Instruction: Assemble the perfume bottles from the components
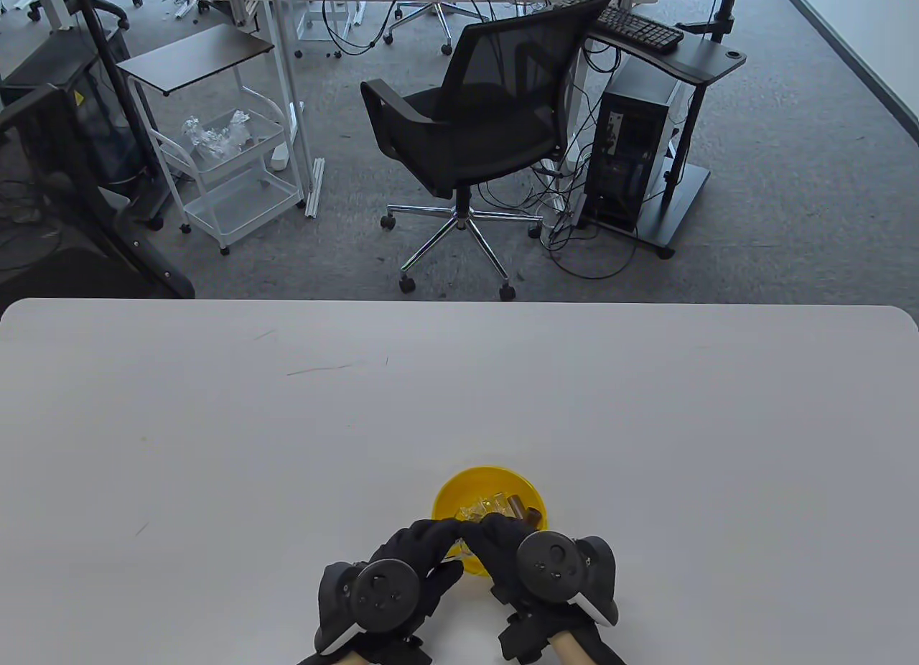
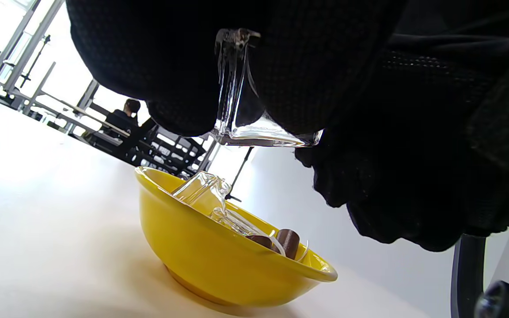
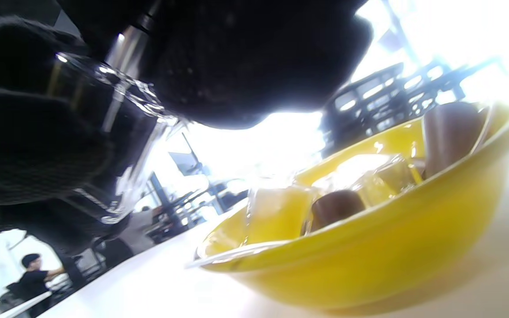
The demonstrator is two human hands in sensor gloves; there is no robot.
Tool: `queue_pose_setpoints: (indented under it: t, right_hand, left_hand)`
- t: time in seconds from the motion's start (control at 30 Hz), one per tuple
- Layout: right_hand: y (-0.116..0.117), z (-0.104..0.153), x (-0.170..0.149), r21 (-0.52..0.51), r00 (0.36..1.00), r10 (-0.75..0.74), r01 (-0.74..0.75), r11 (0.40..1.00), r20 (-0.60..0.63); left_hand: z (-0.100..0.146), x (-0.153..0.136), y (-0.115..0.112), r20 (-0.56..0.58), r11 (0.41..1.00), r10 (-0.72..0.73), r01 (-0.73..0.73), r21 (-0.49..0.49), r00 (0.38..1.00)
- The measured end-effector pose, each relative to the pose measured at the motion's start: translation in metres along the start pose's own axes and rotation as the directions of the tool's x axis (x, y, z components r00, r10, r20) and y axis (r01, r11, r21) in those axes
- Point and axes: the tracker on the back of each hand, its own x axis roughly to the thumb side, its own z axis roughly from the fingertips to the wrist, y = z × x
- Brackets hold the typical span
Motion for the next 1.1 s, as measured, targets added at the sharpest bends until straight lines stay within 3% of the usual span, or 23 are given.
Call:
queue_pose_setpoints:
  t: [0.13,0.5,0.77,1.1]
  right_hand:
    - [0.001,0.002,0.004,-0.074,1.000,-0.015,0.014,0.997,-0.004]
    - [0.005,0.003,0.004,-0.135,0.998,-0.039,0.046,0.990,0.053]
    - [0.003,0.002,0.000,-0.028,0.972,-0.206,0.211,0.977,0.113]
    - [0.000,0.000,-0.001,0.161,0.957,-0.258,0.237,0.958,0.133]
  left_hand:
    - [0.000,0.002,0.000,0.010,1.000,0.011,-0.011,-0.001,1.000]
    - [0.000,0.003,-0.005,0.008,1.000,-0.003,0.003,-0.026,1.000]
    - [-0.002,-0.012,0.003,-0.047,0.999,0.040,-0.040,0.001,0.998]
    - [-0.002,-0.020,0.007,-0.078,0.997,0.071,-0.070,0.014,0.994]
